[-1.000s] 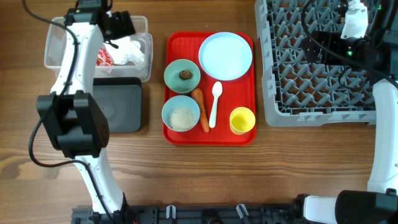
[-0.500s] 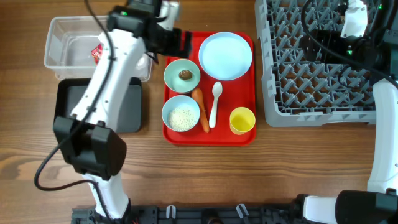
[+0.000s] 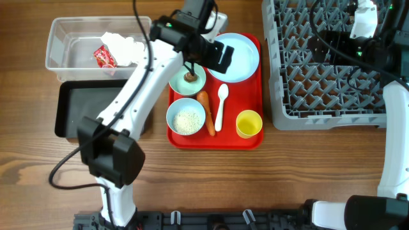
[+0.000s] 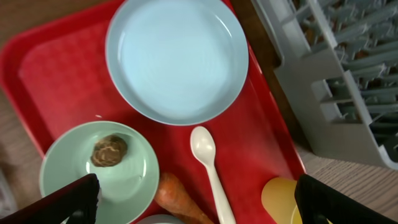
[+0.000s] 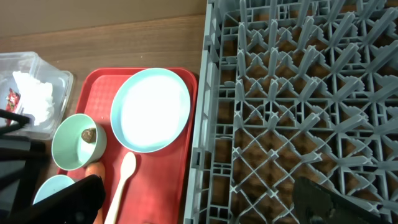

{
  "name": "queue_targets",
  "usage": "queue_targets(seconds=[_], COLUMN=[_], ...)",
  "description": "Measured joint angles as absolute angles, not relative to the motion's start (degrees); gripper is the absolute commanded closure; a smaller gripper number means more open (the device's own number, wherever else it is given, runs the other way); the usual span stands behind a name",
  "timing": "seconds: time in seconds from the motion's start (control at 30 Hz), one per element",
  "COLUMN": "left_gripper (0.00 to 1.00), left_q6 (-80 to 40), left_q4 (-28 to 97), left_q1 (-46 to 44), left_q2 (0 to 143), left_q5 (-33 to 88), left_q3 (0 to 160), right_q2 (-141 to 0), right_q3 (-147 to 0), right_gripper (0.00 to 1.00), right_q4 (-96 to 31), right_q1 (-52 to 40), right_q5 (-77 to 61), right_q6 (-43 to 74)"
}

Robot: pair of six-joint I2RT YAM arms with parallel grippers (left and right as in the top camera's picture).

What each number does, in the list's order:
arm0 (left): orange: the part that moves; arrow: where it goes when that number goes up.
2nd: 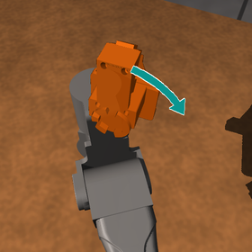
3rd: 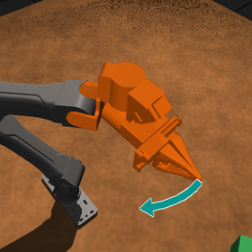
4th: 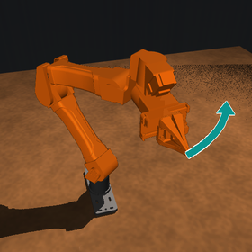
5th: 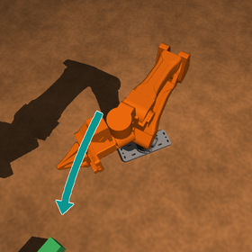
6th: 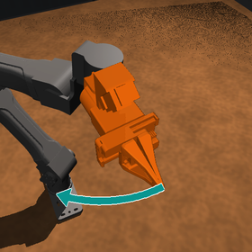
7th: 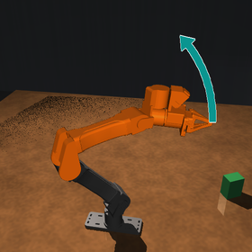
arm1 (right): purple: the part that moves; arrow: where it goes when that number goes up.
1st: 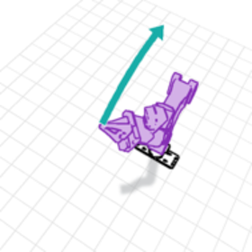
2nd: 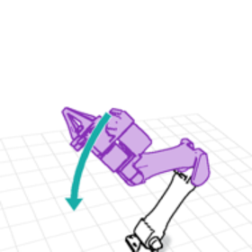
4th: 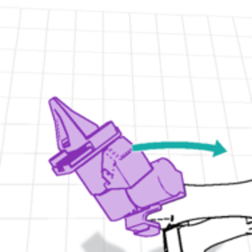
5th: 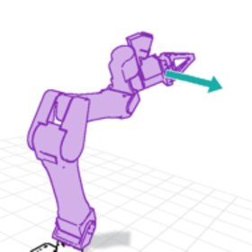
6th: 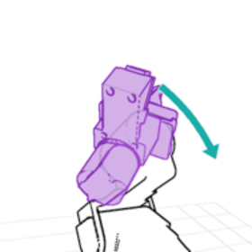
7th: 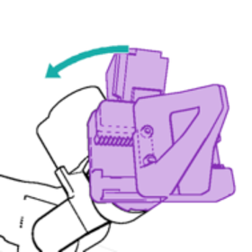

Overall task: Sort waste into correct bins and load items into the dishwasher rack
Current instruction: 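Reach the left gripper to the green bowl rim and grasp it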

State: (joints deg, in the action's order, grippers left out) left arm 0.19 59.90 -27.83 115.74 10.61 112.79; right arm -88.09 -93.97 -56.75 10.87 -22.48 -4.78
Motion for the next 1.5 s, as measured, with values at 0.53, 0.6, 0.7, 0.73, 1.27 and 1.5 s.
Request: queue_targets(seconds=[0.53, 0.6, 0.7, 0.73, 1.27, 1.5], left_gripper=[0.03, 0.06, 0.18, 0.2, 0.36, 0.42], left_q6=[-5.5, -7.1, -10.1, -10.5, -12.4, -14.3], left_q4=[58.6, 57.8, 56.6, 56.2, 52.1, 51.8], left_q1=[-28.1, -28.1, -28.1, -28.1, -28.1, -28.1], left_q2=[117.9, 118.4, 120.3, 120.9, 127.2, 130.0], left_q5=[10.1, 9.0, 7.1, 6.8, 3.7, 3.2], left_q3=[108.5, 107.2, 105.6, 105.5, 105.4, 105.4], right_q2=[-88.1, -88.1, -88.1, -88.1, -88.1, -88.1], right_q3=[-94.0, -94.0, -94.0, -94.0, -94.0, -94.0], right_gripper=[0.0, 0.0, 0.0, 0.0, 0.0, 0.0], right_q4=[-56.8, -56.8, -56.8, -56.8, -56.8, -56.8], right_q1=[10.9, 10.9, 10.9, 10.9, 10.9, 10.9], right_q5=[-22.5, -22.5, -22.5, -22.5, -22.5, -22.5], right_q6=[-4.8, -4.8, -4.8, -4.8, -4.8, -4.8])
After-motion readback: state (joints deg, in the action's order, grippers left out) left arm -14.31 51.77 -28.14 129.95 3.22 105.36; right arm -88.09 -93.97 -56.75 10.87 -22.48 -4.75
